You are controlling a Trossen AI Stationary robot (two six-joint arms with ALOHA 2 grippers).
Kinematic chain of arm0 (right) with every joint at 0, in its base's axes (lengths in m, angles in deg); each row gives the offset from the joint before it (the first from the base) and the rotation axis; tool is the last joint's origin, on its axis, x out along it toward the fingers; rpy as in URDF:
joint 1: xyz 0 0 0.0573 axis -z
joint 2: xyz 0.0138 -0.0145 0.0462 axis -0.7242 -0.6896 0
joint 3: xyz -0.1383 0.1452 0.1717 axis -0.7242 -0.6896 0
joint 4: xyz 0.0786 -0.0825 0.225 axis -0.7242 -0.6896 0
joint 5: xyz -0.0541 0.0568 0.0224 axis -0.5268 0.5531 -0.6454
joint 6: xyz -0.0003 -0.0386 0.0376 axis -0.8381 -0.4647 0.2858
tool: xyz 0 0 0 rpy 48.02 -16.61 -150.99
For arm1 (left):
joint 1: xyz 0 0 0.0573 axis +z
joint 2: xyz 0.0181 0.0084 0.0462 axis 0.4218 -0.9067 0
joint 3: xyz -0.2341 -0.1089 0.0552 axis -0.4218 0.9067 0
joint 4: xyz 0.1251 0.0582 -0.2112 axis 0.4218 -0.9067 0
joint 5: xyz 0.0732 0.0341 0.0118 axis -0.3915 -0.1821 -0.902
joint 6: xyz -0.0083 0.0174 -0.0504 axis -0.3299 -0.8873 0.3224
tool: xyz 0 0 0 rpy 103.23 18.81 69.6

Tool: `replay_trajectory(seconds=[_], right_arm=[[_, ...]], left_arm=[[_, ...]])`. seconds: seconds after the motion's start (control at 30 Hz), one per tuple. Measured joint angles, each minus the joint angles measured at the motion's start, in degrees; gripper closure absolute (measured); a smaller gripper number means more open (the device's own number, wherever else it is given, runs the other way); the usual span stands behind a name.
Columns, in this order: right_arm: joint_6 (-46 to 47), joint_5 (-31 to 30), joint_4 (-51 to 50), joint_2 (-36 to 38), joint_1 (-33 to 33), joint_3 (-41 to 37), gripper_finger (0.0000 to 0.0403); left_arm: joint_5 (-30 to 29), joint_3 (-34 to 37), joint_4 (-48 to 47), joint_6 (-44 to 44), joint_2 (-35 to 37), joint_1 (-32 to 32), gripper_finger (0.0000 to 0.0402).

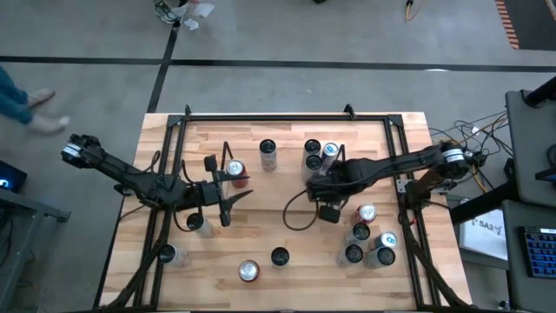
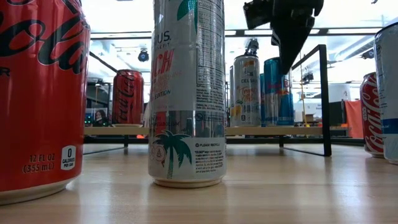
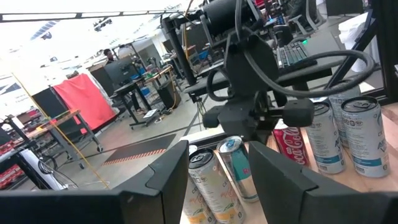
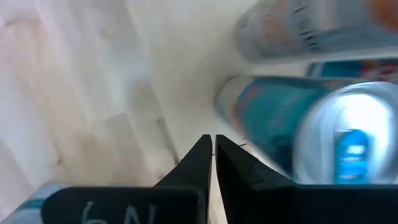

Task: Place canned beverage on shelf
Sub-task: Put the left blue soda can on the shelf aligned with the other blue soda can

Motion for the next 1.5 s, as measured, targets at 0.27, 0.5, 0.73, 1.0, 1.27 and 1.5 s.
replay_trajectory(seconds=[0.27,0.5,0.73,1.0,1.27,1.5], right_arm=[[1.19,-6.28,-0.08,2.92,0.00,0.28,0.0390],[1.67,-5.24,0.37,3.65,-0.26,0.34,0.0390],[1.67,-5.93,0.55,4.87,-0.81,3.74,0.0390],[1.69,-11.10,-0.26,5.98,1.43,3.48,0.0390],[2.52,-12.31,0.01,5.67,2.77,0.14,0.0390],[4.24,-14.30,0.57,5.67,2.75,-1.34,0.0390]], left_arm=[[-0.04,0.05,-0.15,-0.21,-0.01,0.00,0.0249],[-0.04,0.05,-0.17,-0.21,0.00,0.00,0.0249],[-0.04,0.08,-0.17,-0.43,-0.02,0.01,0.0249],[-0.03,0.10,-0.17,-0.43,-0.02,0.02,0.0249],[-0.02,0.10,-0.18,-0.43,-0.02,0.02,0.0249],[-0.02,0.10,-0.20,-0.43,-0.02,0.02,0.0249]])
